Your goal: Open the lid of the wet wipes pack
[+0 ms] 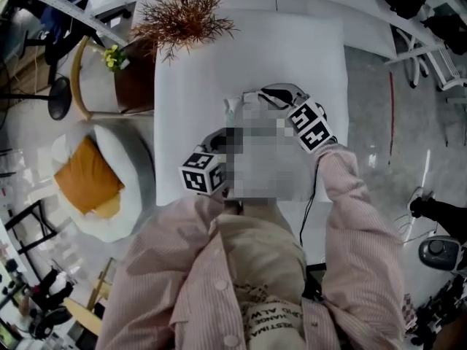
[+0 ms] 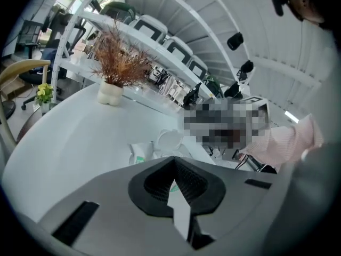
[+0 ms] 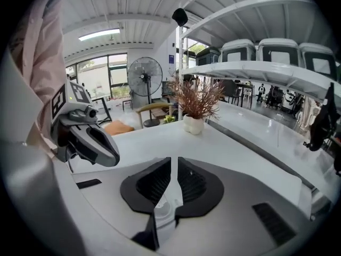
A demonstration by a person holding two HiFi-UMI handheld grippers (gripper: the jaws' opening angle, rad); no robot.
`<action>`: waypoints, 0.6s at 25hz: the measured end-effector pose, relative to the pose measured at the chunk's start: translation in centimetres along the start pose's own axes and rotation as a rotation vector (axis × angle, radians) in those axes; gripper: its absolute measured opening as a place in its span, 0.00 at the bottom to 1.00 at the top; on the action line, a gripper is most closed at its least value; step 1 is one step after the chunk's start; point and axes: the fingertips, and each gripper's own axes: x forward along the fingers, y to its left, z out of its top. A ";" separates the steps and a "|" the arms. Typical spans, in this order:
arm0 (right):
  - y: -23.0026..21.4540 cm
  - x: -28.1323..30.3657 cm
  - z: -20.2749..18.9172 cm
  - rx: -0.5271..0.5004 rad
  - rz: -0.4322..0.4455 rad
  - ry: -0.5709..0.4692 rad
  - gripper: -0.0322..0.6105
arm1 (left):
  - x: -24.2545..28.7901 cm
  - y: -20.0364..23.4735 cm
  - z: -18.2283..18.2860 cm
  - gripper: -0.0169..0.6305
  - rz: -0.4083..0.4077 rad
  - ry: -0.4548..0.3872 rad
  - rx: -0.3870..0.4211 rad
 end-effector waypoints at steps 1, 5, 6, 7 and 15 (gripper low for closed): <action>-0.1 -0.5 0.3 0.016 -0.021 -0.022 0.10 | -0.4 -0.4 0.4 0.02 -0.007 -0.013 0.012; 0.4 -2.7 1.0 0.112 -0.068 -0.098 0.07 | -2.1 -1.5 1.8 0.02 -0.024 -0.060 0.057; 0.6 -3.3 1.0 0.132 -0.075 -0.111 0.06 | -2.6 -1.7 2.3 0.02 -0.026 -0.074 0.068; 0.9 -3.8 1.1 0.150 -0.082 -0.124 0.06 | -3.1 -2.0 2.7 0.02 -0.028 -0.089 0.080; 3.1 -8.6 3.4 0.291 -0.121 -0.273 0.05 | -6.6 -4.5 6.4 0.02 -0.057 -0.183 0.219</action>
